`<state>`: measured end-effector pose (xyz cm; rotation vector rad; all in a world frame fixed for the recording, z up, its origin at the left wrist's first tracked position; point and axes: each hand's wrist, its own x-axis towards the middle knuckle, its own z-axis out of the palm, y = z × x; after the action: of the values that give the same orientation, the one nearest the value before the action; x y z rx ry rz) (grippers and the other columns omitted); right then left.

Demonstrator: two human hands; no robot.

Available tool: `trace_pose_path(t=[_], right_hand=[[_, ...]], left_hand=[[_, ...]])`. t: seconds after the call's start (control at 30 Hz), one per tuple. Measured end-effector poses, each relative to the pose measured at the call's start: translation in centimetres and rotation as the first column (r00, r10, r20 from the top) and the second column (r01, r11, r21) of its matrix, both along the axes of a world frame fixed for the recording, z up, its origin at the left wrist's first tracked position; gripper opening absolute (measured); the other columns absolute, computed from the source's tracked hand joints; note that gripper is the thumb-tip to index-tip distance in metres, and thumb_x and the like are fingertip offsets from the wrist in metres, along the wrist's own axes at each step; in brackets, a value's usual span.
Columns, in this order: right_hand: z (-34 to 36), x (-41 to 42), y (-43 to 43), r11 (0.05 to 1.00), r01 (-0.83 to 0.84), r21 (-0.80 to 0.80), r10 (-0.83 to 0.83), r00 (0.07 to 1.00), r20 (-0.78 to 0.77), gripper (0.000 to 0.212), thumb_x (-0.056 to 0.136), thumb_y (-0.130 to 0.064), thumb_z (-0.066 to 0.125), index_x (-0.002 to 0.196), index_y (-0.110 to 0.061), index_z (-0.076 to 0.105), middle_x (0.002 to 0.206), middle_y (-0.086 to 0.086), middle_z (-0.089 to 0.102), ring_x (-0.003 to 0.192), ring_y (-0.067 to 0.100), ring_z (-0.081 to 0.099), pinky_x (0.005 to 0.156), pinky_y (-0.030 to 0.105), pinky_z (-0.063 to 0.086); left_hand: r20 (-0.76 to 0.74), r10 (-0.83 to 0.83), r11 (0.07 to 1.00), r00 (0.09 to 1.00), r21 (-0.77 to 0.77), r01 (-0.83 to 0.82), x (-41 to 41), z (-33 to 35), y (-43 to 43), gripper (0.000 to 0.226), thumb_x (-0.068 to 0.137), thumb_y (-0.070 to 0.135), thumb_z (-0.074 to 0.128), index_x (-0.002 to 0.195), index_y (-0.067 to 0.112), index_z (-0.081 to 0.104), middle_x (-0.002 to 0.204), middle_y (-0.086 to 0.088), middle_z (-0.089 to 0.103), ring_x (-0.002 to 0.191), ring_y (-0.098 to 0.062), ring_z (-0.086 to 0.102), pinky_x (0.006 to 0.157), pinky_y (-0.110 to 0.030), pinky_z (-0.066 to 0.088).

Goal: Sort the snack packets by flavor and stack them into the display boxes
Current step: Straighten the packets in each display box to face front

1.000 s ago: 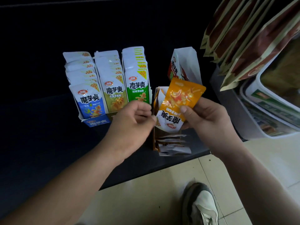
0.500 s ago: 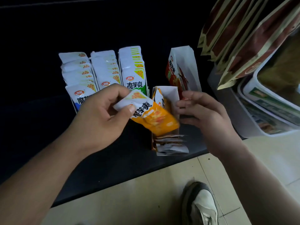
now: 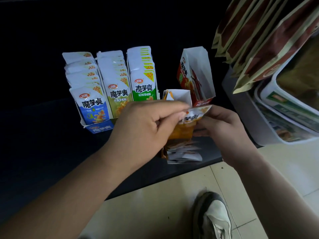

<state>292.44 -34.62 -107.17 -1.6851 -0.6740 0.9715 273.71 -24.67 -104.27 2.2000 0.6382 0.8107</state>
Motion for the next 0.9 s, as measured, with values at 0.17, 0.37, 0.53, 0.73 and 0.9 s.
trace_pose_path(t=[0.17,0.37,0.53,0.73,0.9], right_hand=[[0.3,0.3,0.0,0.992,0.120,-0.031,-0.123,0.975,-0.183,0.022,0.102,-0.002,0.051,0.111,-0.004,0.071,0.094,0.018,0.078,0.094,0.039,0.076,0.085,0.050,0.063],[0.1,0.3,-0.3,0.998,0.000,-0.055,-0.007,0.991,-0.134,0.015,0.100,-0.012,0.062,0.108,-0.011,0.075,0.097,0.016,0.078,0.096,0.040,0.075,0.077,0.046,0.060],[0.4,-0.4,0.1,0.996,-0.083,-0.022,0.085,0.989,0.124,0.010,0.092,-0.020,0.077,0.102,-0.019,0.078,0.086,0.005,0.077,0.081,0.019,0.074,0.073,0.034,0.059],[0.0,-1.6,3.3,0.971,-0.128,-0.201,0.218,0.815,0.536,0.031,0.075,-0.045,0.088,0.092,-0.021,0.077,0.072,-0.007,0.070,0.071,0.006,0.067,0.067,0.029,0.055],[-0.8,-0.8,3.0,0.996,-0.091,-0.009,0.079,0.801,0.594,0.026,0.099,-0.025,0.065,0.079,-0.010,0.071,0.061,0.000,0.063,0.056,0.011,0.059,0.052,0.032,0.045]], left_hand=[[-0.164,-0.092,0.992,0.982,-0.105,0.076,0.0,-1.4,-0.2,0.019,0.098,0.021,0.071,0.113,0.028,0.080,0.090,0.023,0.076,0.083,0.008,0.069,0.070,-0.016,0.054],[-0.339,-0.196,0.965,0.920,-0.235,0.119,-0.5,-3.1,-0.7,0.020,0.105,0.027,0.057,0.115,0.033,0.074,0.084,0.025,0.071,0.080,0.000,0.066,0.066,-0.028,0.054],[-0.312,-0.280,0.902,0.908,-0.408,0.138,-1.4,-2.9,-0.6,0.030,0.104,0.043,0.055,0.101,0.023,0.078,0.080,0.013,0.071,0.077,0.000,0.066,0.067,-0.030,0.054],[-0.230,-0.143,0.889,0.963,-0.458,0.022,-2.0,-4.2,-0.9,0.023,0.101,0.037,0.061,0.091,0.023,0.077,0.081,0.007,0.074,0.079,-0.010,0.070,0.073,-0.040,0.055],[-0.245,-0.194,0.882,0.950,-0.467,0.060,-2.2,-4.7,-1.4,0.014,0.099,0.032,0.065,0.094,0.030,0.079,0.088,0.017,0.074,0.086,-0.004,0.069,0.074,-0.033,0.057]])
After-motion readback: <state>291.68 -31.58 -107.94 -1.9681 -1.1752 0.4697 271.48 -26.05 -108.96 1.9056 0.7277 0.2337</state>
